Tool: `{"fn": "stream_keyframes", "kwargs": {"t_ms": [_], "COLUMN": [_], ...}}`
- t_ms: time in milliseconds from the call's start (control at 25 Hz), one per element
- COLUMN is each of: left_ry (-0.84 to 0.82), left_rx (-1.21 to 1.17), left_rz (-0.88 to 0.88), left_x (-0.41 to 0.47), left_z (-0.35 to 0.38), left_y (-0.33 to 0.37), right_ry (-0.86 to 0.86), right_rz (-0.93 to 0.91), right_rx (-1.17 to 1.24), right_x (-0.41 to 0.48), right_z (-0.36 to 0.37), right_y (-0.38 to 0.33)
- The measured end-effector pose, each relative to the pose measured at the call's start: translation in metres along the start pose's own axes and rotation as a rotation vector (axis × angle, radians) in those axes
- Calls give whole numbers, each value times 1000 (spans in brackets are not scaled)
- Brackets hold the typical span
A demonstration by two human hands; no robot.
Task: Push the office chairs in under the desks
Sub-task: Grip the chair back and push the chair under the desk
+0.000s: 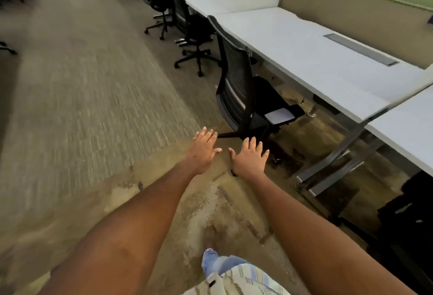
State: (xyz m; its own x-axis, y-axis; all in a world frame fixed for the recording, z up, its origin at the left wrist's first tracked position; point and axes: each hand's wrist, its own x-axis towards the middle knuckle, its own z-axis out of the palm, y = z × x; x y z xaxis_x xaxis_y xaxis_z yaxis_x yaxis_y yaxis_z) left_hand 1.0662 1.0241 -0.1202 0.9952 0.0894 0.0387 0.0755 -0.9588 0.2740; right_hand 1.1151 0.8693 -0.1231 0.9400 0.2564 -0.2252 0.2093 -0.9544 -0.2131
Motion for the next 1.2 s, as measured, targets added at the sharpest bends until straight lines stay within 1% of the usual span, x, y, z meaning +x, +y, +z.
{"fn": "stream_keyframes", "kwargs": {"t_ms": [160,240,320,440,520,600,680,760,800,920,1040,1120,1200], "left_ry": [-11,-39,-57,-14,10,22,27,36,22,12,-21,-16,-15], "left_rx": [82,84,78,82,45,76,65,103,110,142,201,236,241], "left_rz": [-99,-139,-147,-107,-51,22,86,149,183,293,398,500,562], "left_x": [45,83,128,193,236,281,332,376,401,464,511,547,571], "left_z": [-23,-43,-64,-95,-108,-120,-130,-137,-141,-146,-151,-154,-155], "left_y": [-76,-113,-144,-170,-179,-187,-197,-205,-210,-227,-246,-255,-255], "right_ry": [-89,-114,-91,24,97,243,379,478,497,476,408,407,425], "right_rz": [-17,-19,-23,-33,-23,-4,58,104,139,271,372,449,477], "right_rx": [-59,-74,-64,-71,-66,-65,-88,-118,-111,-97,-92,-133,-215], "right_x": [69,113,157,212,240,271,300,329,346,397,430,446,449], "right_z": [-2,-18,-40,-69,-85,-101,-118,-131,-137,-148,-149,-147,-145], "right_y": [-69,-104,-135,-168,-184,-197,-206,-211,-213,-216,-217,-216,-214]}}
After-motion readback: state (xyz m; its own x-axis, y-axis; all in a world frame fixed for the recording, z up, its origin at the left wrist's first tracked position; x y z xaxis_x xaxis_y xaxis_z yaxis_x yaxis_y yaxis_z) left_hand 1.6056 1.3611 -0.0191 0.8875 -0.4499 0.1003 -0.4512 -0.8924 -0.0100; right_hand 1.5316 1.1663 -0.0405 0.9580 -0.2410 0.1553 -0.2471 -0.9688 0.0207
